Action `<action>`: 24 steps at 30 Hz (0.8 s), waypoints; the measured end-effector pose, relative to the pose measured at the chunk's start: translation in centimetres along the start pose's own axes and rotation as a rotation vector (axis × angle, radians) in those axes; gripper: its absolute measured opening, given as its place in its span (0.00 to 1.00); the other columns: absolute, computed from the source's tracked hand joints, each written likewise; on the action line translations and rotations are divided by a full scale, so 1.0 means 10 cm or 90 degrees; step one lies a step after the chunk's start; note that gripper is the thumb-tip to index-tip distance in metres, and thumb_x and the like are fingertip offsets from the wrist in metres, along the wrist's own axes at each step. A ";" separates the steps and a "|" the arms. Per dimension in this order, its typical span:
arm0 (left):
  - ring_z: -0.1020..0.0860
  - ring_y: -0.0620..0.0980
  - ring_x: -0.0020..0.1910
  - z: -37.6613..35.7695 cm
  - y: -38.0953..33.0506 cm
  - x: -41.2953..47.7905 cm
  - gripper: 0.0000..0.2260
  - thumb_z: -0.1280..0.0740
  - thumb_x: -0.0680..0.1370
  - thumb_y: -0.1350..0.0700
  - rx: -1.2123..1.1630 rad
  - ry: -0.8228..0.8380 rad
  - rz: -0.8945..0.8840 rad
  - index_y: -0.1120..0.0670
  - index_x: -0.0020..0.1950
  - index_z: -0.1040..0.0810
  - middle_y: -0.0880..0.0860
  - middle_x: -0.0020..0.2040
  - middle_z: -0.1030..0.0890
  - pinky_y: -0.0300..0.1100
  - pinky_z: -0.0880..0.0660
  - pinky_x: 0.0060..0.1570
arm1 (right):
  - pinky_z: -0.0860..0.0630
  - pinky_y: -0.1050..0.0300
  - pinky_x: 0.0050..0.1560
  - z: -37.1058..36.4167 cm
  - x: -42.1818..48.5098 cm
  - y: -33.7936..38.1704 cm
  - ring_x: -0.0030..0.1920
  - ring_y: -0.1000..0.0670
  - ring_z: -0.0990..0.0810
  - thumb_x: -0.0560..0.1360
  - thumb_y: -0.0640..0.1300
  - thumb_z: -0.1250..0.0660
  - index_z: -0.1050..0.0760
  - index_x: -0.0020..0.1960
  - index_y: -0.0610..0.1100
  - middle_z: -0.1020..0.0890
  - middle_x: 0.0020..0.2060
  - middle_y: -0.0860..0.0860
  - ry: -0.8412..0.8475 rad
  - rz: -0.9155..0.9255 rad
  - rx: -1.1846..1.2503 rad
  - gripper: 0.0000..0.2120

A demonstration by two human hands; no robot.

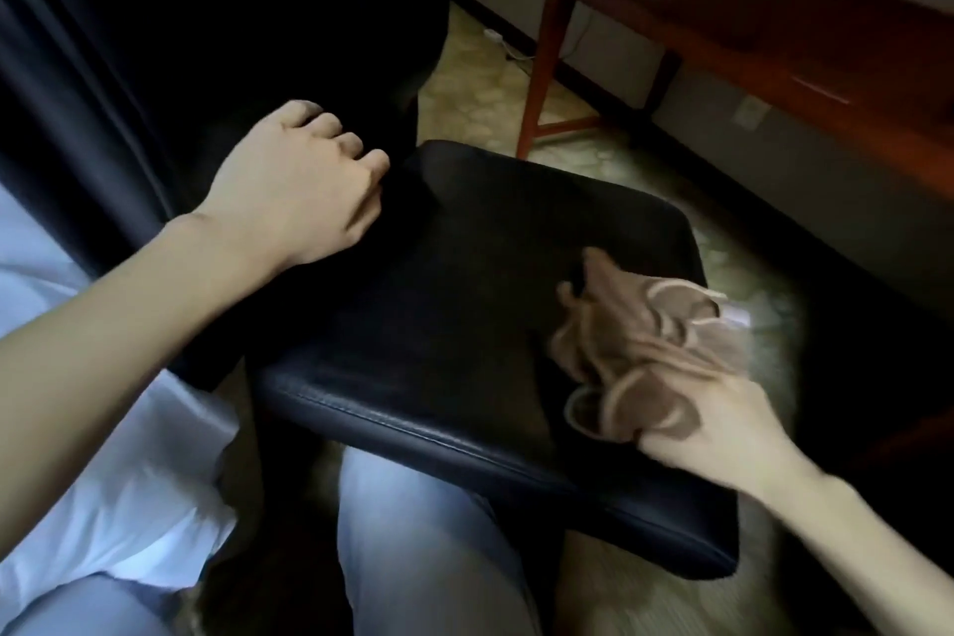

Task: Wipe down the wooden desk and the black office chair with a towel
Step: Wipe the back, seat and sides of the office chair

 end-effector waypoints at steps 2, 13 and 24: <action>0.19 0.61 0.55 -0.01 -0.05 0.04 0.22 0.48 0.83 0.45 -0.042 0.011 0.023 0.55 0.58 0.19 0.56 0.51 0.16 0.53 0.30 0.64 | 0.24 0.60 0.54 0.15 -0.18 -0.40 0.60 0.49 0.17 0.57 0.62 0.35 0.13 0.52 0.48 0.13 0.56 0.51 0.005 -0.126 -0.011 0.30; 0.21 0.55 0.64 -0.40 -0.13 0.00 0.19 0.45 0.81 0.43 -0.803 -0.039 0.297 0.48 0.64 0.21 0.53 0.62 0.18 0.53 0.27 0.67 | 0.52 0.26 0.76 -0.52 1.16 1.57 0.81 0.40 0.44 0.66 0.78 0.34 0.24 0.70 0.55 0.33 0.79 0.46 0.070 0.110 -0.077 0.41; 0.25 0.49 0.63 -0.65 0.17 -0.16 0.20 0.41 0.83 0.40 -0.845 -0.061 0.467 0.49 0.69 0.25 0.47 0.62 0.22 0.47 0.31 0.65 | 0.41 0.37 0.77 -0.56 0.90 0.16 0.74 0.45 0.29 0.63 0.75 0.43 0.25 0.70 0.57 0.23 0.70 0.51 0.067 -0.166 -0.005 0.41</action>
Point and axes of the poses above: each hand's wrist, its own x-axis towards the middle knuckle, its own z-axis out of the back of the hand, y = z × x, the point moved 9 cm from there along x, towards the middle knuckle
